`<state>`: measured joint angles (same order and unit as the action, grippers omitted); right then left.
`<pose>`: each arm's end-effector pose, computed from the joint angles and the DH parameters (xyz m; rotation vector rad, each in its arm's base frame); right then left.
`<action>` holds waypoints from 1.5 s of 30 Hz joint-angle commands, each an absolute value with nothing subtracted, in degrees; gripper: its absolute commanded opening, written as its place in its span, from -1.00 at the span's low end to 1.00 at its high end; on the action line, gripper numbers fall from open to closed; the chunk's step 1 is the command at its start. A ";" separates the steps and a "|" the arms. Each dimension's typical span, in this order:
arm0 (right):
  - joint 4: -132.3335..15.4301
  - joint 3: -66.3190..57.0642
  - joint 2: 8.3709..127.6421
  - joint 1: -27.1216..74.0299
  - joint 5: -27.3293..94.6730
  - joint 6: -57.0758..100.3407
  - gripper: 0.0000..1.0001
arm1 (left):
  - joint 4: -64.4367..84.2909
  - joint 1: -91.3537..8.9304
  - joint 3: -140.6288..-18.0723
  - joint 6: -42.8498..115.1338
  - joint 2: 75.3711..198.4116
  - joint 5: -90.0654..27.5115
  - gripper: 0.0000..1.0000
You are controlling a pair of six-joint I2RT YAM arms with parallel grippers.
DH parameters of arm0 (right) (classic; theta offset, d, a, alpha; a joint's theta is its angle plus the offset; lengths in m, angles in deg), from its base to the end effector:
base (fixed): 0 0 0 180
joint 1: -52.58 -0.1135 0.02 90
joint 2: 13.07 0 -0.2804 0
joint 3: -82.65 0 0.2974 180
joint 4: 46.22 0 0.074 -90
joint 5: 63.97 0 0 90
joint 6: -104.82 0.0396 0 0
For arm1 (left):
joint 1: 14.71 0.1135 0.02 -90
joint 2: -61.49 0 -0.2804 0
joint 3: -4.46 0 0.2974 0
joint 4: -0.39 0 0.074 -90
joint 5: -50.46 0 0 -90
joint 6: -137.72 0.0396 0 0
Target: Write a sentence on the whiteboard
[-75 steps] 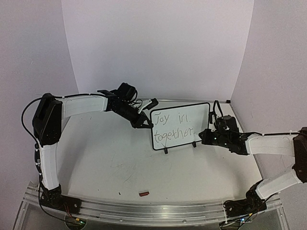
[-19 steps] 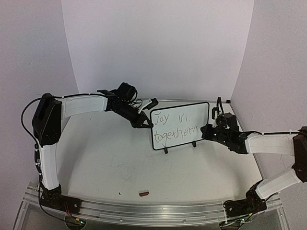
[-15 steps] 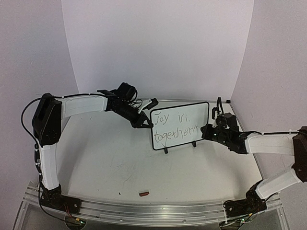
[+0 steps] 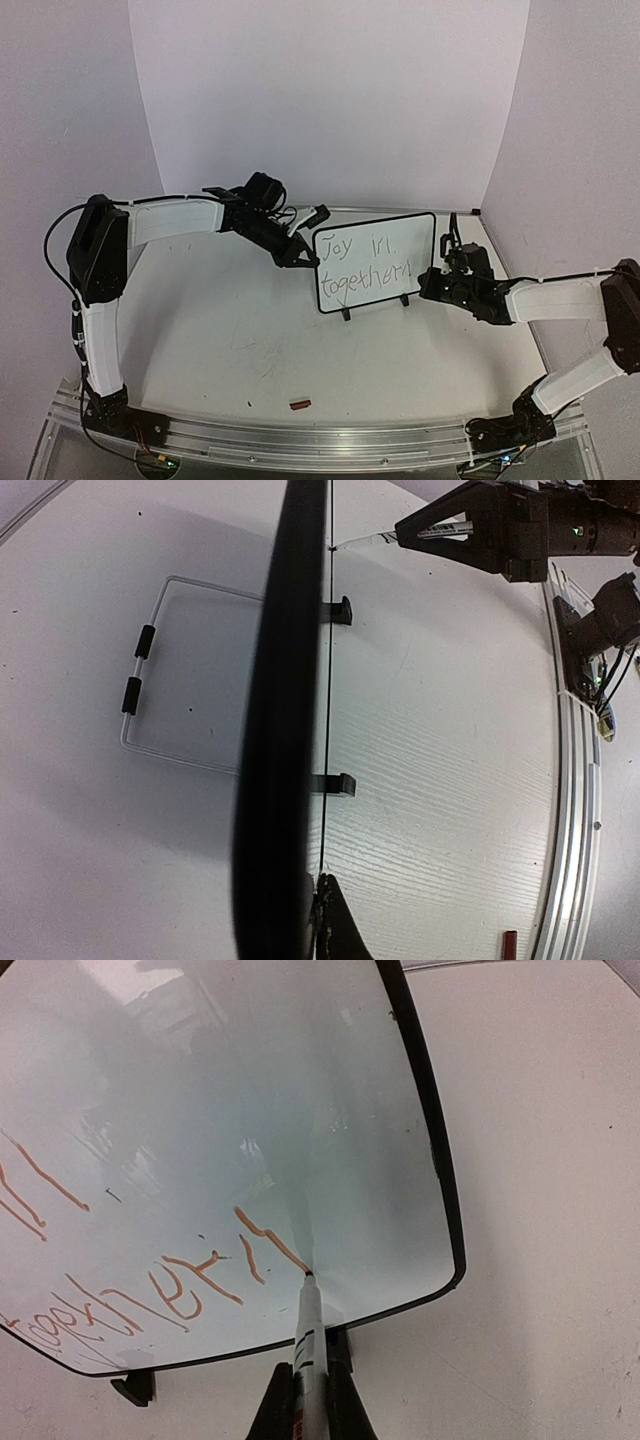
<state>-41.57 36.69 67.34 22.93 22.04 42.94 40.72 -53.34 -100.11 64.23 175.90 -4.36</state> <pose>0.2769 0.1544 0.1653 0.0146 2.1350 0.5326 0.3740 -0.3281 0.2363 1.3678 2.0186 -0.9221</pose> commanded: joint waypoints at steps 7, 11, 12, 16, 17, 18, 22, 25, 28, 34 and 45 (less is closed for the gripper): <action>-39.88 38.72 63.40 23.12 21.01 44.70 -1.00 | 41.77 -53.29 -99.73 65.57 173.63 -6.66 -1.00; -40.73 39.39 61.07 23.11 19.67 44.69 -1.00 | 41.76 -53.38 -99.79 65.61 173.63 -6.66 -1.00; -40.85 39.27 60.96 23.08 19.40 44.48 -1.00 | 41.79 -53.31 -99.75 65.65 173.62 -6.65 -1.00; -40.98 37.92 62.24 23.09 19.35 43.67 -1.00 | 41.74 -53.30 -99.73 65.61 173.59 -6.66 -1.00; -40.98 37.58 62.72 23.08 19.24 43.42 -1.00 | 41.76 -53.32 -99.73 65.61 173.59 -6.73 -1.00; -40.98 37.26 63.15 23.08 19.18 43.19 -1.00 | 41.78 -53.30 -99.73 65.62 173.56 -6.75 -1.00; -40.58 36.25 64.61 23.07 19.09 42.81 -1.00 | 41.76 -53.31 -99.72 65.60 173.58 -6.69 -1.00; -40.33 35.69 65.26 23.11 19.04 42.55 -1.00 | 41.79 -53.30 -99.73 65.63 173.55 -6.64 -1.00; -40.10 35.15 66.04 23.10 19.27 42.34 -1.00 | 41.81 -53.32 -99.73 65.60 173.46 -6.57 -1.00; -39.66 34.37 67.25 23.06 19.16 42.07 -1.00 | 41.78 -53.30 -99.73 65.65 173.37 -6.63 -1.00; -39.66 33.92 66.88 23.09 16.44 42.25 -1.00 | 41.76 -53.32 -99.71 65.61 173.38 -6.63 -1.00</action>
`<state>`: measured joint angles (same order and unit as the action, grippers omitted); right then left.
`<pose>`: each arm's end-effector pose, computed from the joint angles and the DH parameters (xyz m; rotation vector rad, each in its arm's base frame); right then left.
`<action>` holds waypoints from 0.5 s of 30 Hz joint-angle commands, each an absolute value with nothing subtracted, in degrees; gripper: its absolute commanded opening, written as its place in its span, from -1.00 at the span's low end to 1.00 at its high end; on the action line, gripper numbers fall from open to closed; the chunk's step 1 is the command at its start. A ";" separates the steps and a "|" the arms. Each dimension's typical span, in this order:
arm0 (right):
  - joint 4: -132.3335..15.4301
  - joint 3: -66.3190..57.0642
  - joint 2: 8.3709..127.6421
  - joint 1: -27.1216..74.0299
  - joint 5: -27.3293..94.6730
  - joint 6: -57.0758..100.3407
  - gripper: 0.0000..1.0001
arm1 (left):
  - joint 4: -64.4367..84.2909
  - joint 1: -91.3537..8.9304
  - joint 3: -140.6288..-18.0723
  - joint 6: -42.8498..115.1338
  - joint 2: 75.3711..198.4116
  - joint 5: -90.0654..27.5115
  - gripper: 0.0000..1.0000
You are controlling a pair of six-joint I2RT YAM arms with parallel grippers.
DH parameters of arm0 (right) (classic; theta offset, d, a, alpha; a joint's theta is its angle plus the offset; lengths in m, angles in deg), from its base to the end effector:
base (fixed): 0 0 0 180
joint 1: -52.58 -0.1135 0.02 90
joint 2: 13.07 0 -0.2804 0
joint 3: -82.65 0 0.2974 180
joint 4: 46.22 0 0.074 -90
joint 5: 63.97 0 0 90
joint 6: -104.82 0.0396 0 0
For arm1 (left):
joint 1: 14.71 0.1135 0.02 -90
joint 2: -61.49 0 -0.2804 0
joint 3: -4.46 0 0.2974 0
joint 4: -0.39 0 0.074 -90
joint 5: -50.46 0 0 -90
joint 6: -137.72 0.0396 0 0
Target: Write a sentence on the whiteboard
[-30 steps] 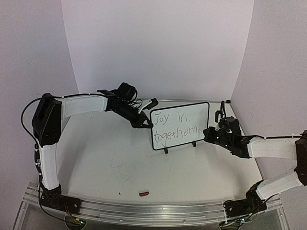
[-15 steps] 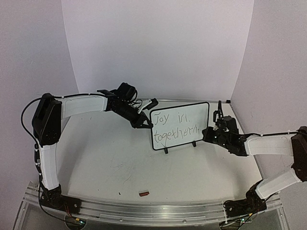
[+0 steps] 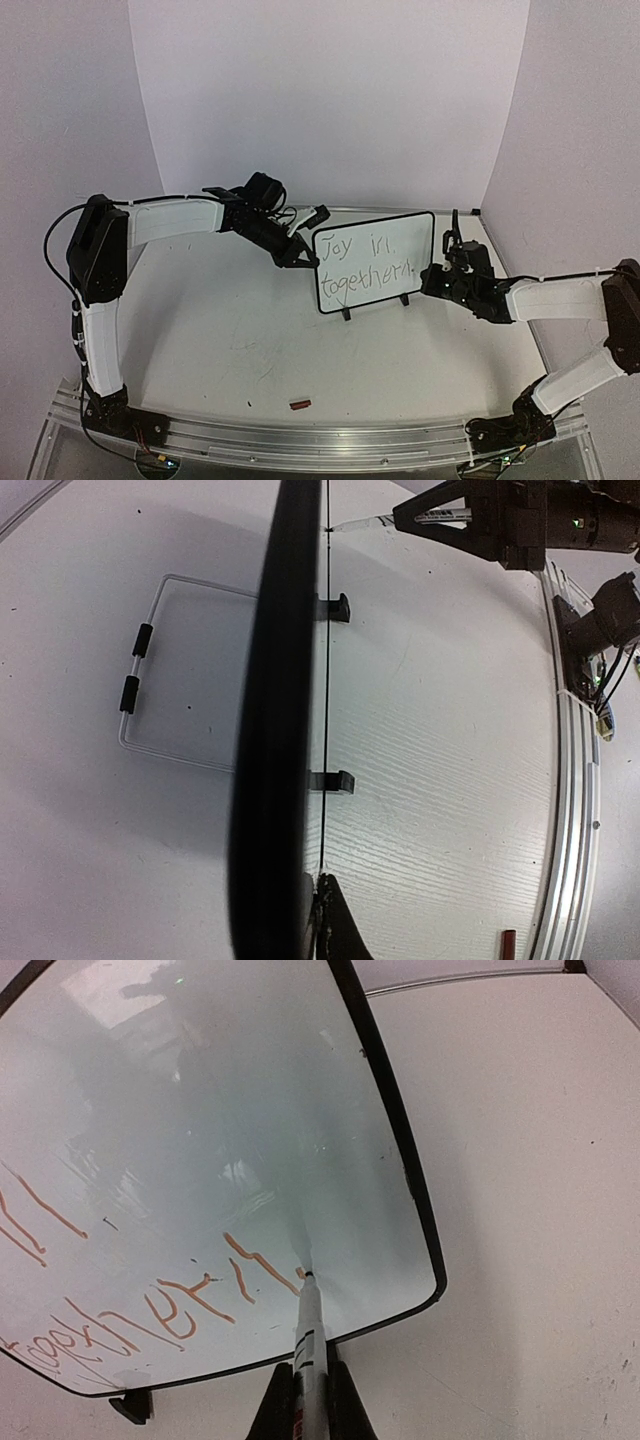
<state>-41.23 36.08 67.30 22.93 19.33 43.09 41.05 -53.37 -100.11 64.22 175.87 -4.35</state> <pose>0.2800 0.1541 0.1699 0.0475 2.1075 0.4953 0.3734 -0.3280 0.2362 1.3693 2.0238 -0.9232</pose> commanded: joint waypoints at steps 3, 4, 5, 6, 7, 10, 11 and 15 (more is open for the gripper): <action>-39.66 33.92 66.28 23.13 15.83 42.12 -1.00 | 41.76 -53.30 -99.72 65.63 173.37 -6.67 -1.00; -39.67 33.92 66.08 23.10 15.82 42.11 -1.00 | 41.79 -53.30 -99.73 65.63 173.37 -6.67 -1.00; -39.71 33.90 65.92 23.06 15.83 42.04 -1.00 | 41.80 -53.30 -99.73 65.58 173.41 -6.67 -1.00; -39.68 33.89 65.81 23.08 15.97 42.00 -1.00 | 41.78 -53.30 -99.73 65.57 173.42 -6.67 -1.00; -39.67 33.91 65.68 23.09 16.10 42.04 -1.00 | 41.78 -53.32 -99.73 65.62 173.39 -6.67 -1.00; -39.66 34.08 64.97 23.08 16.38 41.78 -1.00 | 41.74 -53.29 -99.73 65.65 173.38 -6.66 -1.00; -39.66 34.15 64.73 23.10 16.43 41.68 -1.00 | 41.74 -53.29 -99.73 65.64 173.37 -6.56 -1.00; -39.71 34.31 63.75 23.10 16.91 41.06 -1.00 | 41.78 -53.29 -99.70 65.61 173.41 -6.58 -1.00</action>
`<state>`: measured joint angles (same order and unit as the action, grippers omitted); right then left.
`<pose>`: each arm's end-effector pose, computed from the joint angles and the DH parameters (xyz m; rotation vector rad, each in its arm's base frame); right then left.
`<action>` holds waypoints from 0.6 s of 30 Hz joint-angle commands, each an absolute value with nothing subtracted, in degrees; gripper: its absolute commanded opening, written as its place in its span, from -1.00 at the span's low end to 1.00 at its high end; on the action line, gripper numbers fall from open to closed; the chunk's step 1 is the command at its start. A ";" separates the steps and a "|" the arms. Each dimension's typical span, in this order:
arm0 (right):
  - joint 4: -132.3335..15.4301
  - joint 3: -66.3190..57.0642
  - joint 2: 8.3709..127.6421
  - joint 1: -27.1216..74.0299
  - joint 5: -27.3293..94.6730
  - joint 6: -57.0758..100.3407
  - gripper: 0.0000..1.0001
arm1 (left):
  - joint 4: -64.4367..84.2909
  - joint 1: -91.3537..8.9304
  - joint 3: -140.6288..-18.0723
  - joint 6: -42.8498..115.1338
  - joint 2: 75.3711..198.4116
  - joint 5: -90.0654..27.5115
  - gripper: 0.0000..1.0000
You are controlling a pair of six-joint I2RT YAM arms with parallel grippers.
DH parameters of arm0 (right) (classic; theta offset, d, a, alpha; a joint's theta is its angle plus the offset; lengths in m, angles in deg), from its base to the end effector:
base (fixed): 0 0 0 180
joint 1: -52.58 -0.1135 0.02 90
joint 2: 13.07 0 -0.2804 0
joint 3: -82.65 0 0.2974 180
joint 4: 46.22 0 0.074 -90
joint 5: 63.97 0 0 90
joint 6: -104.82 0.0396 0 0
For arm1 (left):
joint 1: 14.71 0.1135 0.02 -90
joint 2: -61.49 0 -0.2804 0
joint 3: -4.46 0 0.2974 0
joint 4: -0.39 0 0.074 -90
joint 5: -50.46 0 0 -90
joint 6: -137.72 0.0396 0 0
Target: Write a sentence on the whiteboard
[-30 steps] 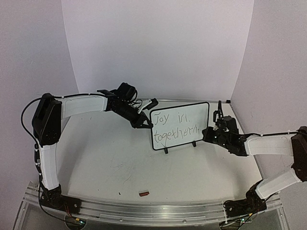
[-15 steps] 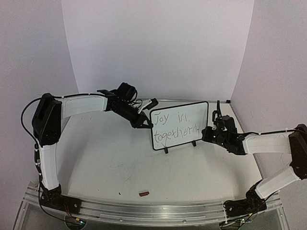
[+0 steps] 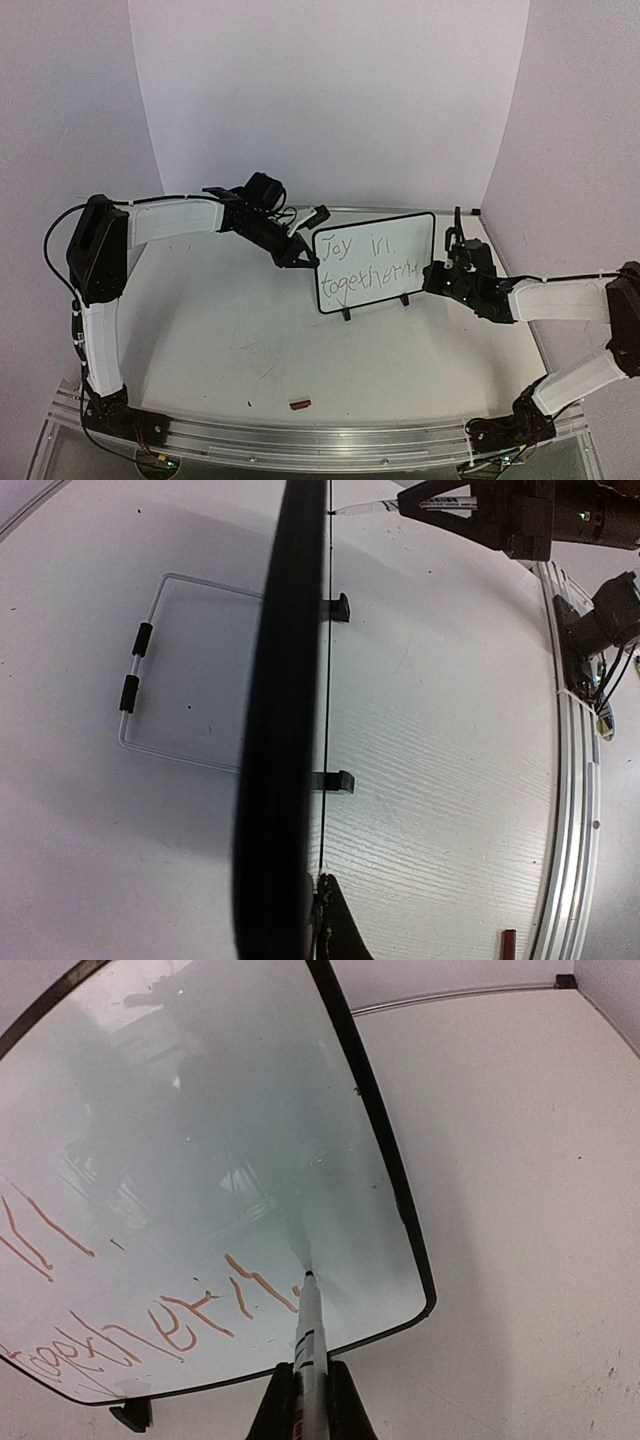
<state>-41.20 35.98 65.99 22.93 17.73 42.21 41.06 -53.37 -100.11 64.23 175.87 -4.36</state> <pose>0.2796 0.1526 0.1775 0.0506 2.0757 0.4703 0.3734 -0.3280 0.2362 1.3694 2.0239 -0.9229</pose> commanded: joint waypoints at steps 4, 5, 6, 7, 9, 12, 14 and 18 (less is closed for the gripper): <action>-39.90 34.13 64.05 23.12 17.94 40.76 -1.00 | 41.75 -53.30 -99.81 65.60 173.37 -6.58 -1.00; -39.93 34.03 64.49 23.09 18.42 40.71 -1.00 | 41.79 -53.30 -99.79 65.63 173.37 -6.58 -1.00; -39.99 33.96 64.95 23.10 18.82 40.77 -1.00 | 41.75 -53.30 -99.76 65.62 173.37 -6.57 -1.00; -40.01 33.93 65.34 23.10 19.10 40.85 -1.00 | 41.74 -53.30 -99.74 65.59 173.37 -6.56 -1.00; -40.01 33.96 66.09 23.12 19.49 41.06 -1.00 | 41.78 -53.30 -99.70 65.59 173.37 -6.57 -1.00; -40.01 34.25 66.84 23.10 19.72 41.30 -1.00 | 41.75 -53.30 -99.81 65.58 173.38 -6.58 -1.00; -40.01 34.35 67.22 23.10 19.74 41.47 -1.00 | 41.76 -53.30 -99.80 65.62 173.40 -6.58 -1.00; -40.18 34.36 68.18 23.11 19.77 41.71 -1.00 | 41.74 -53.33 -99.79 65.62 173.46 -6.58 -1.00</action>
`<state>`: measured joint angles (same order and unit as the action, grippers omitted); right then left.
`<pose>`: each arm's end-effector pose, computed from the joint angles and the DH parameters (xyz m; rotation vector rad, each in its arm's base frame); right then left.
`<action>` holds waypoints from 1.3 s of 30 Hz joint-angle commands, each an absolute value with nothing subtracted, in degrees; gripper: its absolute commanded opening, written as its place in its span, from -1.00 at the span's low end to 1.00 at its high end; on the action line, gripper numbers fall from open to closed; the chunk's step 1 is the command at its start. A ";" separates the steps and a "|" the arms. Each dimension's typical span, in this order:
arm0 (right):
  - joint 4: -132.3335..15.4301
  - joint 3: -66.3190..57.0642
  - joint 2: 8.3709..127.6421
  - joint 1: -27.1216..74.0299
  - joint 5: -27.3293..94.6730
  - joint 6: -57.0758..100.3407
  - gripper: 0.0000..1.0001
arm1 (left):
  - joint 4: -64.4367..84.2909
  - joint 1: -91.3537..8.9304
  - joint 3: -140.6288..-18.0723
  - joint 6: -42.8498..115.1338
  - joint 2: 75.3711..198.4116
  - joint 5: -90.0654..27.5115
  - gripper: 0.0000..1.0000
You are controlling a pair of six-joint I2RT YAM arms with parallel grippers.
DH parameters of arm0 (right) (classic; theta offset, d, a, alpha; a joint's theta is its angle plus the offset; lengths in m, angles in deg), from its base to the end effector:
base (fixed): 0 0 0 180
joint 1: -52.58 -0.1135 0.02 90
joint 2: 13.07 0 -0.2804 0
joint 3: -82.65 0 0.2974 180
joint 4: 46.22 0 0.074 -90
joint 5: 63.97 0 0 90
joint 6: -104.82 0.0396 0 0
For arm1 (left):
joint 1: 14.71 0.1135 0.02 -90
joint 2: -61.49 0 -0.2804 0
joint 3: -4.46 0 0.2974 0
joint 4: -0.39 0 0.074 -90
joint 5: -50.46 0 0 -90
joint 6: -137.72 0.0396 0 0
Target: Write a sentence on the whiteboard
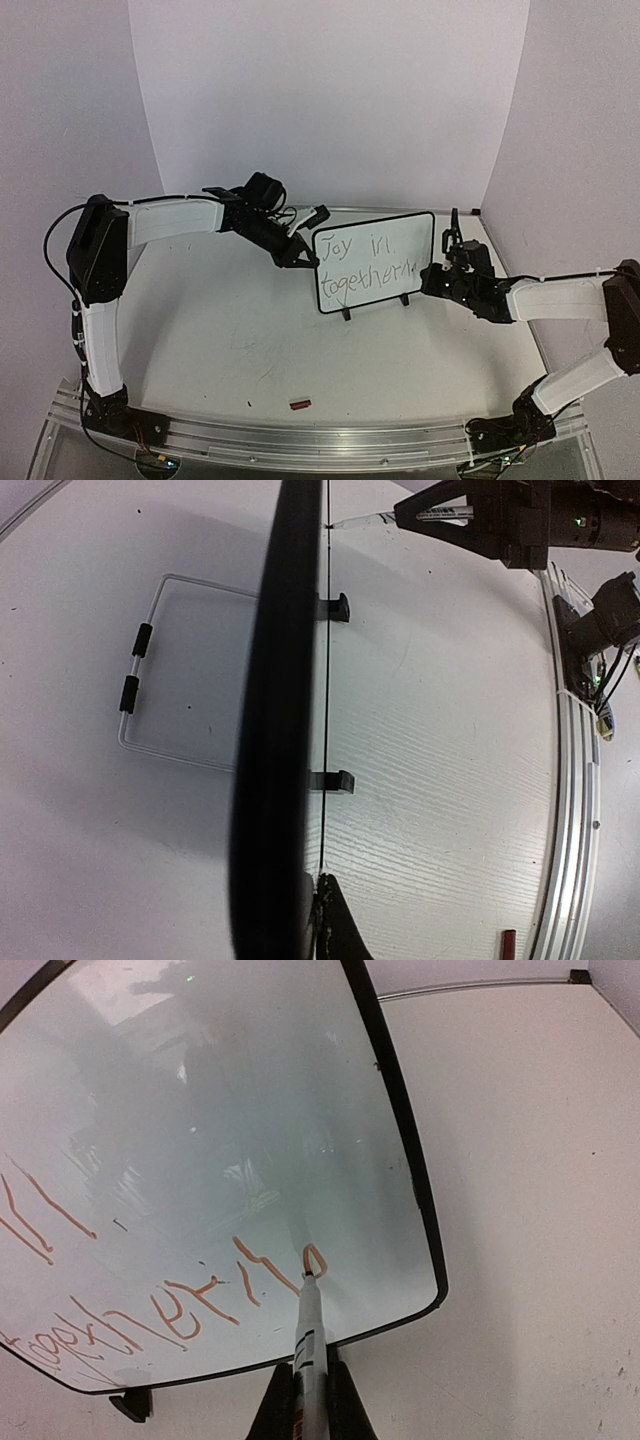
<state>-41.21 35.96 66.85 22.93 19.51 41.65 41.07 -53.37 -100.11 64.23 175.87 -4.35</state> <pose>0.2799 0.1542 0.1730 0.0198 2.0963 0.4880 0.3734 -0.3280 0.2362 1.3695 2.0240 -0.9232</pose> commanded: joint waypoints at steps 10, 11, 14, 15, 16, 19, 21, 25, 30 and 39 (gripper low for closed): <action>-40.45 34.24 70.00 23.11 18.50 42.36 -1.00 | 41.76 -53.30 -99.81 65.61 173.55 -6.48 -1.00; -40.45 34.19 70.06 23.10 18.19 42.37 -1.00 | 41.76 -53.31 -99.79 65.59 173.55 -6.49 -1.00; -40.45 34.00 69.79 23.10 17.19 42.41 -1.00 | 41.73 -53.26 -99.81 65.61 173.55 -6.51 -1.00; -40.45 33.94 69.55 23.11 16.65 42.49 -1.00 | 41.72 -53.29 -99.81 65.58 173.55 -6.51 -1.00; -40.45 33.86 69.37 23.10 16.28 42.49 -1.00 | 41.72 -53.30 -99.81 65.58 173.55 -6.49 -1.00; -40.60 33.83 68.67 23.07 15.16 42.35 -1.00 | 41.70 -53.30 -99.82 65.60 173.55 -6.44 -1.00; -40.66 33.83 68.27 23.08 14.76 42.33 -1.00 | 41.66 -53.29 -99.80 65.60 173.63 -6.46 -1.00; -41.01 34.38 67.14 23.07 14.75 42.45 -1.00 | 41.65 -53.30 -99.87 65.57 173.58 -6.39 -1.00; -43.13 36.52 62.11 23.10 15.50 43.45 -1.00 | 41.67 -53.28 -99.80 65.55 173.48 -6.47 -1.00; -46.43 36.56 57.67 23.11 14.10 42.22 -1.00 | 41.69 -53.30 -99.72 65.52 173.32 -6.35 -1.00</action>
<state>-44.68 37.34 57.52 22.93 15.87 42.92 41.11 -53.39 -100.11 64.25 175.87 -4.34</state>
